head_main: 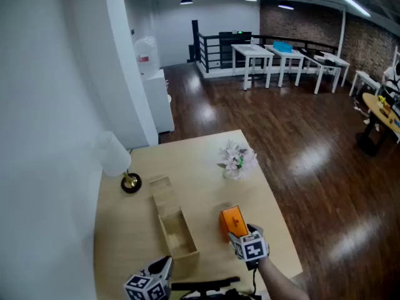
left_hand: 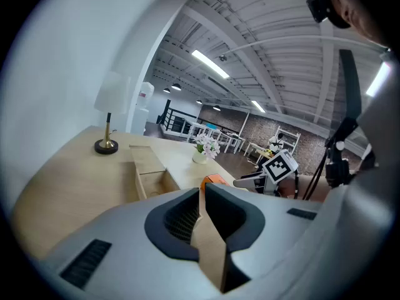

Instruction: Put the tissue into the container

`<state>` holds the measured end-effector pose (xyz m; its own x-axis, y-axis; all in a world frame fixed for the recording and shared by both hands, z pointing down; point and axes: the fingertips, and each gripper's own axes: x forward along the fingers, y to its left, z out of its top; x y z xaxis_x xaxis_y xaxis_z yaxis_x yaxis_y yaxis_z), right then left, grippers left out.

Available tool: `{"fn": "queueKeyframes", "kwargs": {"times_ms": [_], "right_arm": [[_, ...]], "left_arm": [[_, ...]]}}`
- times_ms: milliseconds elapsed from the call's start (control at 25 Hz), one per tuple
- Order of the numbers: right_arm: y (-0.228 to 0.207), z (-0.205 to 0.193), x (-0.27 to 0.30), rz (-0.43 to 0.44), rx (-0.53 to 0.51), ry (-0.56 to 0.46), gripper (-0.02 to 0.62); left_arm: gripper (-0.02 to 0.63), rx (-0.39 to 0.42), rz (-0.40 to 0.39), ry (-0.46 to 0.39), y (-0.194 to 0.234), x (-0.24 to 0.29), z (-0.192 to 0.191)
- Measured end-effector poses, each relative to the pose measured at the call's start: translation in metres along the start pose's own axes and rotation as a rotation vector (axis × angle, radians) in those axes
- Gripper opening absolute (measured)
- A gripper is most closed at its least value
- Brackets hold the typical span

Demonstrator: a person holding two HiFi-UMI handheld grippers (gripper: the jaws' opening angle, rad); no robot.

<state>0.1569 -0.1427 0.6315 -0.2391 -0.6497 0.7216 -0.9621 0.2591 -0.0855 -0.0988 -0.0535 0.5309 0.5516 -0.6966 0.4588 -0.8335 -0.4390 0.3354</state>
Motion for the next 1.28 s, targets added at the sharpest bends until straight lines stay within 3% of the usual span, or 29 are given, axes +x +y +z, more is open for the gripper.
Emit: {"fn": "queueKeyframes", "kwargs": {"times_ms": [200,440,640,880,1280], "right_arm": [[-0.012,0.021,0.029,-0.037,-0.035,-0.016,0.412],[-0.025,0.014,0.058,-0.064,-0.026,0.052,0.436],[-0.025,-0.009,0.077,-0.052,-0.004,0.135,0.436],[-0.024,-0.015,0.085,-0.026,0.028,0.15,0.436],[-0.029,-0.01,0.077,-0.041,0.056,0.118,0.347]], "left_arm": [[0.032,-0.013,-0.003,-0.029,-0.003,0.008,0.016],[0.032,-0.024,-0.006,-0.005,-0.004,0.009,0.015],[0.032,-0.032,-0.012,0.026,-0.011,0.011,0.009],[0.032,-0.036,-0.015,0.038,-0.011,0.013,0.007],[0.031,-0.048,-0.019,0.032,-0.01,0.009,0.008]]}}
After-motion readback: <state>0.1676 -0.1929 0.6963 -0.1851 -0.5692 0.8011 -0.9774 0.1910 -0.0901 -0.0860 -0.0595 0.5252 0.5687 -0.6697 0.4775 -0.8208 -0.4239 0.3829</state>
